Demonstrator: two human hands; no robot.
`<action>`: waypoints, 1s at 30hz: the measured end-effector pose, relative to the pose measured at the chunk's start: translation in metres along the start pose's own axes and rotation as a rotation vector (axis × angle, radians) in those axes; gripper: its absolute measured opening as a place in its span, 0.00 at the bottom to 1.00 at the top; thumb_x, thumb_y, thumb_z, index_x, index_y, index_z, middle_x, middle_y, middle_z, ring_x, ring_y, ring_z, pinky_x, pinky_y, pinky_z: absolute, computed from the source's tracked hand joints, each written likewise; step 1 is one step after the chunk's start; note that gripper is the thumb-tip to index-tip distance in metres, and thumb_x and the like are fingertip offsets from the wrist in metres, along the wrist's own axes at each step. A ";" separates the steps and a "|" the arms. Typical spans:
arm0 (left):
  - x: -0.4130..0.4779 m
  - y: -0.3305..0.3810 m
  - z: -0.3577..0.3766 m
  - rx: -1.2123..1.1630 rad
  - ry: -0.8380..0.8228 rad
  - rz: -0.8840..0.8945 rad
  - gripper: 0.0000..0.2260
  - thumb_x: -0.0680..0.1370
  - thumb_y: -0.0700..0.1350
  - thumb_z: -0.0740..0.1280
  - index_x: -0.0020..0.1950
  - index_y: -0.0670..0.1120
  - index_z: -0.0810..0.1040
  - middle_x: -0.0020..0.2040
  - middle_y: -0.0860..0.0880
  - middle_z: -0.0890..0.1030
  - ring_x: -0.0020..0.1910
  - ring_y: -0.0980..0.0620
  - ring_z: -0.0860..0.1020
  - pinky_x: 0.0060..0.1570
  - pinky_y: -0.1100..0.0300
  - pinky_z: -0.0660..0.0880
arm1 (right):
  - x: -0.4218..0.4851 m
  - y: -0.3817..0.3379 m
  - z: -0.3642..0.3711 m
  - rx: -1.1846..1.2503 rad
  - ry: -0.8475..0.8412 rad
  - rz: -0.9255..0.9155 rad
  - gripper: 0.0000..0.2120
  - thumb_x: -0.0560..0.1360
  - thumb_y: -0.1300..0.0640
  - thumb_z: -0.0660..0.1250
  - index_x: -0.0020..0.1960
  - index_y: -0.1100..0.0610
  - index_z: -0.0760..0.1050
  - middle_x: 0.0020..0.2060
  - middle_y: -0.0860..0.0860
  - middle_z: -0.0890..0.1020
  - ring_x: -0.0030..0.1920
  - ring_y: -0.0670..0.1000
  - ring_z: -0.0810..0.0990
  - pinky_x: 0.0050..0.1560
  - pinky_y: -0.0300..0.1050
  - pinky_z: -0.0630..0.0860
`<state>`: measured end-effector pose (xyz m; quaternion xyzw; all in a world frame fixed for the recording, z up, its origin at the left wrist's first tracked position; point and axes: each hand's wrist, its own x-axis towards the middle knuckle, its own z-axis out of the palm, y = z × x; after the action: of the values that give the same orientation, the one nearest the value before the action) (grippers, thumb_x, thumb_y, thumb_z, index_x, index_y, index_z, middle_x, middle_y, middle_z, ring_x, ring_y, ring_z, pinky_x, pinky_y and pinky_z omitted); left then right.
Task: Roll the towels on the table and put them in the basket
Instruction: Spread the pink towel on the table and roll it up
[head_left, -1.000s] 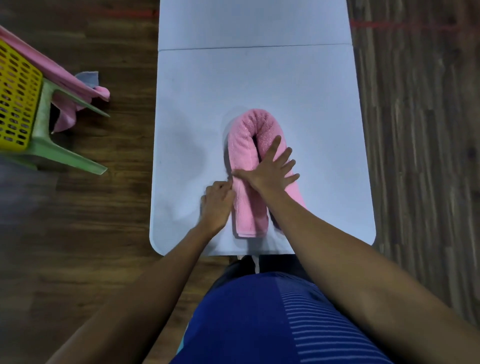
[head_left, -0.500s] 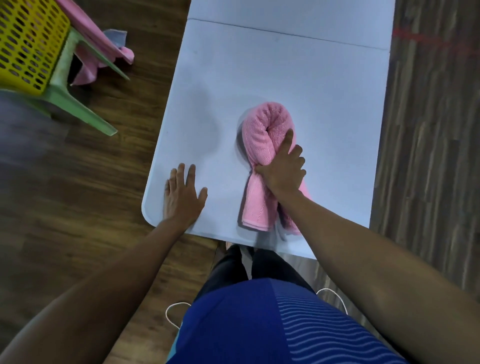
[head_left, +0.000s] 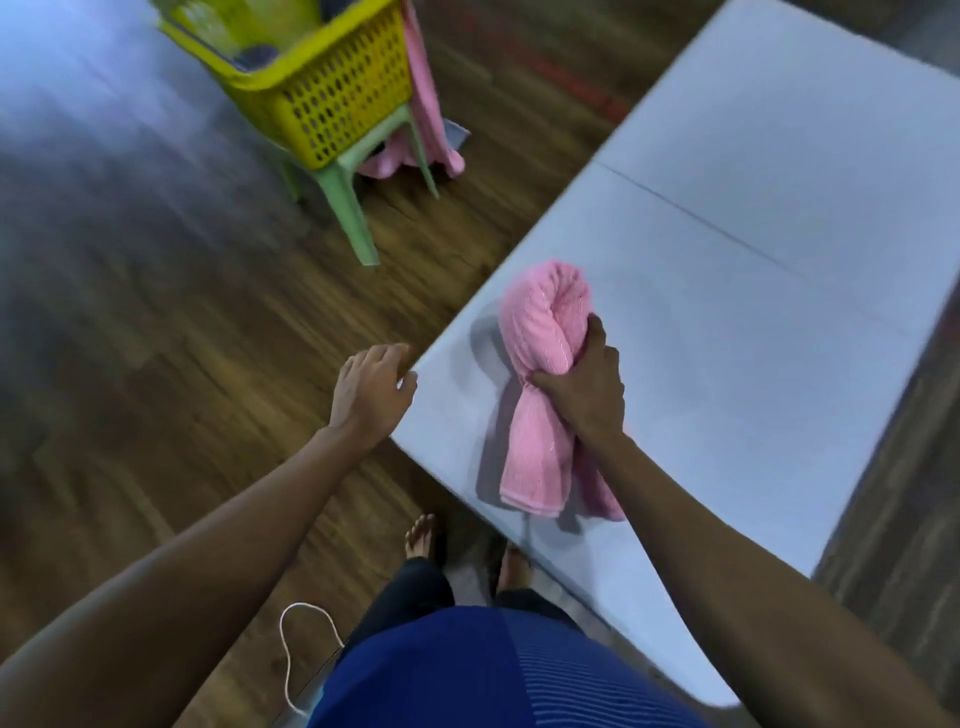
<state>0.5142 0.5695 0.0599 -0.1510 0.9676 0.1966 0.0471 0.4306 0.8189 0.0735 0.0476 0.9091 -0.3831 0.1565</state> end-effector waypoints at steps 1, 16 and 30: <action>0.000 -0.014 -0.012 -0.005 0.033 -0.031 0.18 0.79 0.47 0.64 0.68 0.44 0.74 0.64 0.44 0.77 0.64 0.42 0.74 0.64 0.46 0.69 | 0.003 -0.017 0.010 0.013 -0.032 -0.049 0.50 0.63 0.41 0.76 0.76 0.46 0.52 0.66 0.54 0.71 0.62 0.59 0.75 0.59 0.54 0.73; 0.125 -0.271 -0.192 -0.053 0.164 -0.172 0.17 0.79 0.47 0.63 0.67 0.47 0.74 0.59 0.46 0.80 0.59 0.45 0.77 0.61 0.49 0.72 | 0.078 -0.298 0.205 0.079 -0.104 -0.276 0.51 0.59 0.37 0.75 0.75 0.44 0.54 0.66 0.51 0.72 0.61 0.55 0.76 0.59 0.57 0.76; 0.386 -0.377 -0.298 -0.058 0.152 -0.037 0.15 0.77 0.47 0.63 0.63 0.51 0.78 0.58 0.48 0.80 0.59 0.45 0.77 0.60 0.52 0.71 | 0.232 -0.495 0.301 0.137 0.012 -0.226 0.53 0.57 0.43 0.77 0.76 0.44 0.56 0.67 0.54 0.72 0.64 0.58 0.73 0.60 0.52 0.71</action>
<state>0.2549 0.0158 0.1376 -0.1847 0.9594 0.2116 -0.0274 0.1835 0.2500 0.1384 -0.0422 0.8814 -0.4590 0.1031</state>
